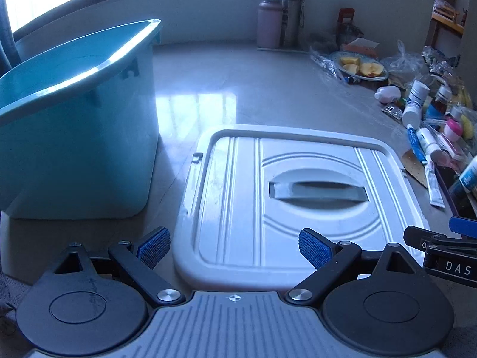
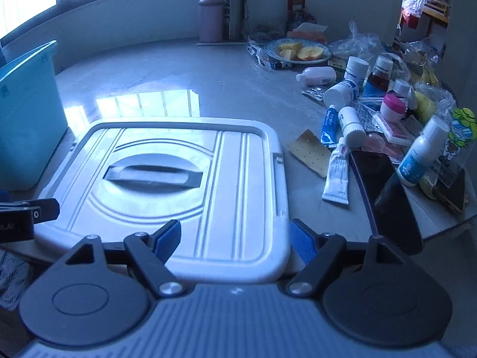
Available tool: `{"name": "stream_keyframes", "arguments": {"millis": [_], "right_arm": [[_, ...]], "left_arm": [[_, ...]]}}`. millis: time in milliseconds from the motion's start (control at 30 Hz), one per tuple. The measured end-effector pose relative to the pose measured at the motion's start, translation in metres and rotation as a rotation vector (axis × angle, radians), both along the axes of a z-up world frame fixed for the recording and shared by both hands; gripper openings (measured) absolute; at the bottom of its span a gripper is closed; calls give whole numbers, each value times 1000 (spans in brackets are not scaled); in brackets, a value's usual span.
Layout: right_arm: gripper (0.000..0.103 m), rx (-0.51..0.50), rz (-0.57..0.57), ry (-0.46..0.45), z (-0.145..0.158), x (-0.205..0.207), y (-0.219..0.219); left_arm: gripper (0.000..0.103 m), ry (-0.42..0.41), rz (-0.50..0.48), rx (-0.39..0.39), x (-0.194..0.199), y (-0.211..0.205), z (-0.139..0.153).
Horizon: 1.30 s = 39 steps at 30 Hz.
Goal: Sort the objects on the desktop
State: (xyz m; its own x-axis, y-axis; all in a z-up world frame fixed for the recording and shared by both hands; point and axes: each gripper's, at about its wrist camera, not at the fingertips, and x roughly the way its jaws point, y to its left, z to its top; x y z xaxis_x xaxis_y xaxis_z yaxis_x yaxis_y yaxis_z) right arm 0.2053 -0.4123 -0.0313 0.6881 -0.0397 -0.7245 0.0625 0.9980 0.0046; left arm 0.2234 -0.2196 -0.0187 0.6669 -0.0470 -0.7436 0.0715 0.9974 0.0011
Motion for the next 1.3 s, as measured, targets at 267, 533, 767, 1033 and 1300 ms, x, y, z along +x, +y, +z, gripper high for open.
{"name": "stream_keyframes", "arguments": {"millis": [267, 533, 767, 1033, 1300], "right_arm": [[80, 8, -11, 61, -12, 43, -10], [80, 14, -17, 126, -24, 76, -15], [87, 48, -37, 152, -30, 89, -21], [99, 81, -72, 182, -35, 93, -28], [103, 174, -37, 247, -35, 97, -28]], "left_arm": [[95, 57, 1, 4, 56, -8, -16], [95, 103, -14, 43, 89, -13, -33], [95, 153, 1, 49, 111, -8, -46], [103, 160, 15, 22, 120, -5, -52], [103, 167, 20, 12, 118, -1, -51]]}}
